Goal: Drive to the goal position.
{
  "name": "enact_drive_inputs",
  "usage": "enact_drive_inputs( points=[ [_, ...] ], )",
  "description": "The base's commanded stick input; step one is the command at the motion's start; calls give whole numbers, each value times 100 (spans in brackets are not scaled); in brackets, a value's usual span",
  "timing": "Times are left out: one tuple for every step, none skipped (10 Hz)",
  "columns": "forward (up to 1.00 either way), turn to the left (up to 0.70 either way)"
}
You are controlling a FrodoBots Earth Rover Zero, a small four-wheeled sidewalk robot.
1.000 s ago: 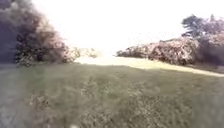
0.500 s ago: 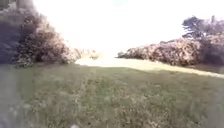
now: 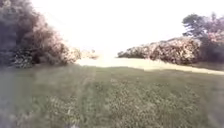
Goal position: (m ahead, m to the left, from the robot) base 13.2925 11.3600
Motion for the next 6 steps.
enact_drive_inputs(
  points=[
    [70, 0],
    [70, 0],
    [70, 0],
    [70, 0],
    [70, 0],
    [70, 0]
  ],
)
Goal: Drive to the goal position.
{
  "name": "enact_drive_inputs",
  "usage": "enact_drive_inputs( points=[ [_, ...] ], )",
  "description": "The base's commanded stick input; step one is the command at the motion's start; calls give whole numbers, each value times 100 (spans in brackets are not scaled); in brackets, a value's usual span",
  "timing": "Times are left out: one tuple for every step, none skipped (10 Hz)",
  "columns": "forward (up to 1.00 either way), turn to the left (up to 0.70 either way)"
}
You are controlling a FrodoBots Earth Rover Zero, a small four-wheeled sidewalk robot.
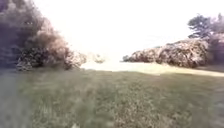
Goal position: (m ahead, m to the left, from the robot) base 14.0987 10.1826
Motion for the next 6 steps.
enact_drive_inputs(
  points=[
    [70, 0],
    [70, 0],
    [70, 0],
    [70, 0],
    [70, 0],
    [70, 0]
  ],
)
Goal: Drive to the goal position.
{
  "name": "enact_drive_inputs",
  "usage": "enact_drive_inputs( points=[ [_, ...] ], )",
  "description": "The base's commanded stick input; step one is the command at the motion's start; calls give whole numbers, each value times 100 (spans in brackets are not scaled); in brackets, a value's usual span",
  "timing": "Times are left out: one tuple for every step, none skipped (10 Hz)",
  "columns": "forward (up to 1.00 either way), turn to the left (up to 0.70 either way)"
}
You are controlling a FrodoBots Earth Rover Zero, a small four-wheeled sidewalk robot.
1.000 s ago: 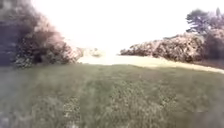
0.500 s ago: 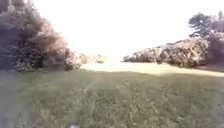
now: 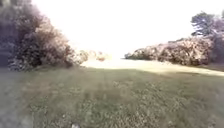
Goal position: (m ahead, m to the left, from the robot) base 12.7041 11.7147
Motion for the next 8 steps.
enact_drive_inputs(
  points=[
    [70, 0],
    [70, 0],
    [70, 0],
    [70, 0],
    [70, 0],
    [70, 0],
    [70, 0],
    [70, 0]
  ],
)
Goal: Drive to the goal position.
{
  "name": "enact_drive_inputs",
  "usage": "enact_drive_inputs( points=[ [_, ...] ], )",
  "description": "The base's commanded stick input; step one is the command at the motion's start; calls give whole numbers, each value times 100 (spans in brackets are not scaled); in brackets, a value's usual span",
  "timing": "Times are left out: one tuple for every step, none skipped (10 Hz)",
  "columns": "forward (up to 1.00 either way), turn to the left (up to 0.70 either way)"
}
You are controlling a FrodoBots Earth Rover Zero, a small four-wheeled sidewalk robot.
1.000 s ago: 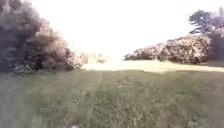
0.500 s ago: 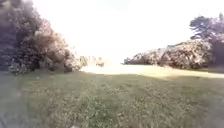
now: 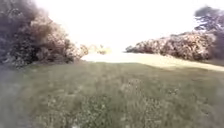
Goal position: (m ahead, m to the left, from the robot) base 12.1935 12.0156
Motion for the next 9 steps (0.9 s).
enact_drive_inputs(
  points=[
    [70, 0],
    [70, 0],
    [70, 0],
    [70, 0],
    [70, 0],
    [70, 0],
    [70, 0],
    [70, 0],
    [70, 0]
  ],
)
